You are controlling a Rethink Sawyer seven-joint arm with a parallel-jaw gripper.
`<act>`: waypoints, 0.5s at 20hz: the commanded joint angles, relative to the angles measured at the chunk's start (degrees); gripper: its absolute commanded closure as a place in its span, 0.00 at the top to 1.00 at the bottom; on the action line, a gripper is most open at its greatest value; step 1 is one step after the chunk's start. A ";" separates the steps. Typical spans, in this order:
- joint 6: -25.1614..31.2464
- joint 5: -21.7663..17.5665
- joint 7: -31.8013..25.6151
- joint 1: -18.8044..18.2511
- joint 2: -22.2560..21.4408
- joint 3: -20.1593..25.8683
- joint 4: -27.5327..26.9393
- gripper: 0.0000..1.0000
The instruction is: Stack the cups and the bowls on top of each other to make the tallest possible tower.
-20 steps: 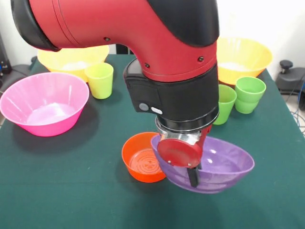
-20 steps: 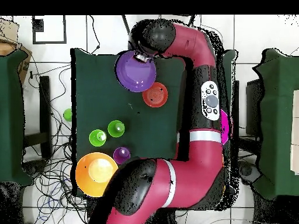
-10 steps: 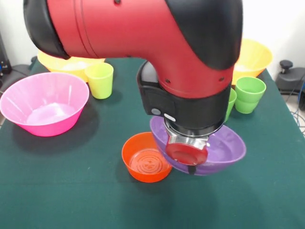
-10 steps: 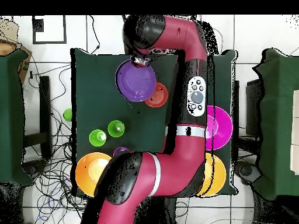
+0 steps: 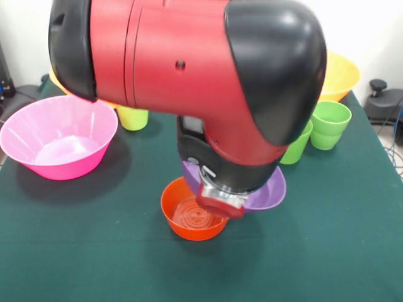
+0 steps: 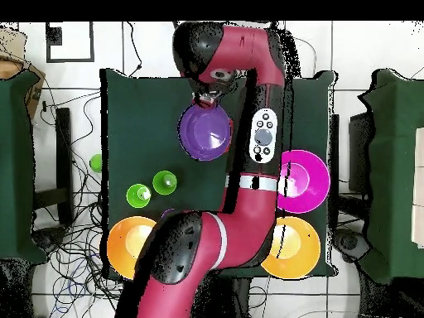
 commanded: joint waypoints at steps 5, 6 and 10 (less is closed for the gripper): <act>16.11 -33.88 -18.96 -4.97 -0.12 33.86 -3.23 0.00; 17.34 -37.25 -19.94 -5.42 -0.01 36.69 -3.26 0.00; 19.36 -46.73 -22.13 -7.16 0.64 46.32 -3.20 0.00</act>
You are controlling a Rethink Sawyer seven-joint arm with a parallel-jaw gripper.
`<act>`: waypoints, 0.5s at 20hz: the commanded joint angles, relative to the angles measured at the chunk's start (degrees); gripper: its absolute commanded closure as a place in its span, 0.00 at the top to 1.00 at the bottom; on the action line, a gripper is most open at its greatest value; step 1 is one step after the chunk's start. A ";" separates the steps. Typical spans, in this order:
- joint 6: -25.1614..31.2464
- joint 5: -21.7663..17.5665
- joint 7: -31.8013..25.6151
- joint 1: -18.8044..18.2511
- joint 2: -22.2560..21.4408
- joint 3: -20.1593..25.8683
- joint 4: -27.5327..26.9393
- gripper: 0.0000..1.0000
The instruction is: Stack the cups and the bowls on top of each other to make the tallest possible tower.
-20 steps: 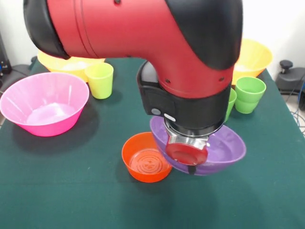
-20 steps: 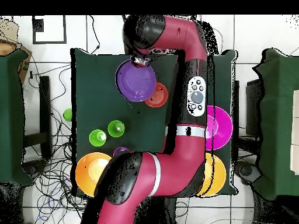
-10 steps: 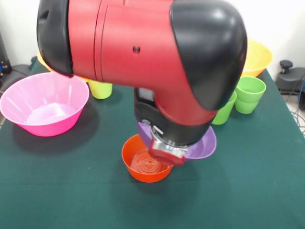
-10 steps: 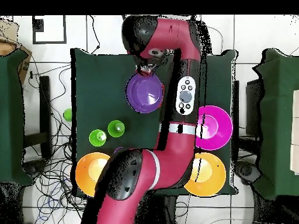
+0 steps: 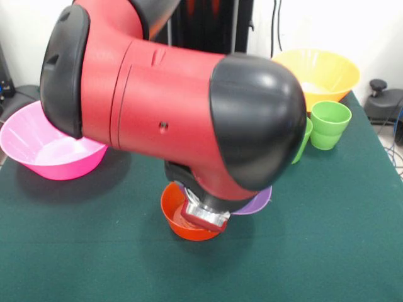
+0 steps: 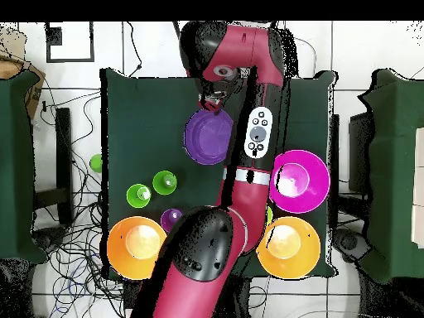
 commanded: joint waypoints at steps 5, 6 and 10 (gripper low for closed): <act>10.04 -24.90 -21.22 -3.85 0.83 29.44 -1.89 0.00; 10.15 -26.34 -21.36 -4.21 1.08 31.04 -1.89 0.00; 10.20 -29.82 -22.21 -4.93 1.69 35.07 -1.77 0.00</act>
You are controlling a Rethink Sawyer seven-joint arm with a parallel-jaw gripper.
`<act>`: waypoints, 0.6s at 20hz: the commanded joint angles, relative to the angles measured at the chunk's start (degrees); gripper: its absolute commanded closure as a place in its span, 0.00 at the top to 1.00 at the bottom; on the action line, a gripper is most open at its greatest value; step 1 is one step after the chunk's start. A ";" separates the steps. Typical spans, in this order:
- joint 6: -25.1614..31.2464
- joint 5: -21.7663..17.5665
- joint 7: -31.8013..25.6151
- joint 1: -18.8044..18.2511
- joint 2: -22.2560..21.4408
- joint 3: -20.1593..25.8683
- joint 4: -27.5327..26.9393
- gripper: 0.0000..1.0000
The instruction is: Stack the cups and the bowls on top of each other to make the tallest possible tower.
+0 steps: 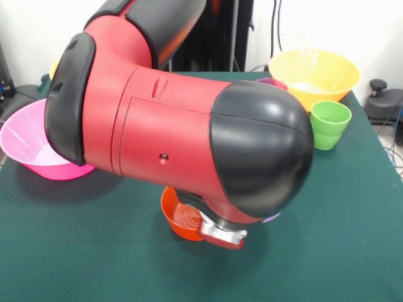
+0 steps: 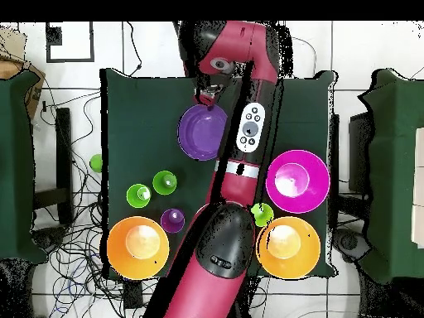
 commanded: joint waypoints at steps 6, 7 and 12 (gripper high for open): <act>4.89 -10.46 -15.82 -1.84 0.63 15.54 -1.19 0.00; 4.93 -10.91 -16.81 -2.05 0.65 16.23 -1.25 0.00; 5.32 -20.16 -24.22 -2.63 0.20 23.00 -2.73 0.00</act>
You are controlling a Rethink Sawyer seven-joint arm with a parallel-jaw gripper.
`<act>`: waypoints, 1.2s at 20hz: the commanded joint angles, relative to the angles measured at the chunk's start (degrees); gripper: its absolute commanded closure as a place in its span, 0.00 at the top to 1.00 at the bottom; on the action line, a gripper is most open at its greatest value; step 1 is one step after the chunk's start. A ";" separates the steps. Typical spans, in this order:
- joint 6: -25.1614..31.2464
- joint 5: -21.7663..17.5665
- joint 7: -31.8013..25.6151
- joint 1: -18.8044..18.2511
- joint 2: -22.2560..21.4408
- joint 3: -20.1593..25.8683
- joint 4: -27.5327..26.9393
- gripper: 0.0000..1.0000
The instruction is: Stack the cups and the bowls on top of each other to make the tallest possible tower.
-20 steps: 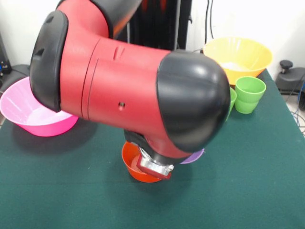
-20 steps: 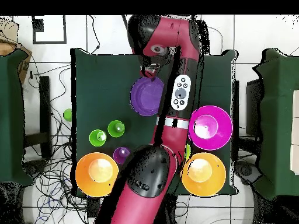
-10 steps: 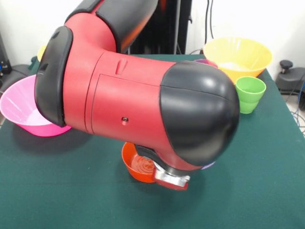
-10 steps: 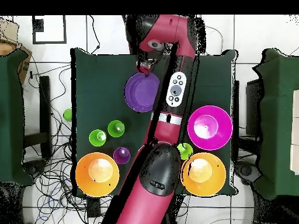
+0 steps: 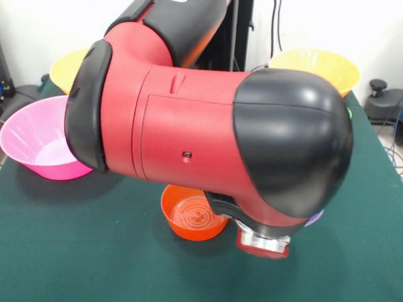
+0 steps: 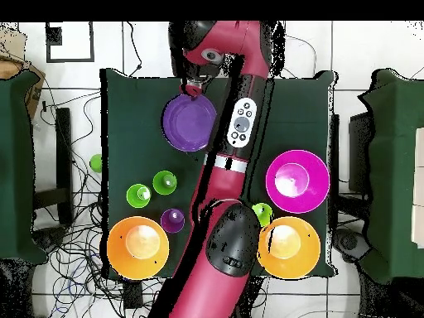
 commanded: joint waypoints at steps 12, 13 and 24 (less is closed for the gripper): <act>3.60 -26.13 -27.26 -2.66 0.48 20.99 -3.86 0.00; 3.51 -27.21 -27.69 -2.72 0.52 21.72 -3.87 0.00; 1.86 -35.95 -33.88 -3.46 1.84 30.04 -4.82 0.00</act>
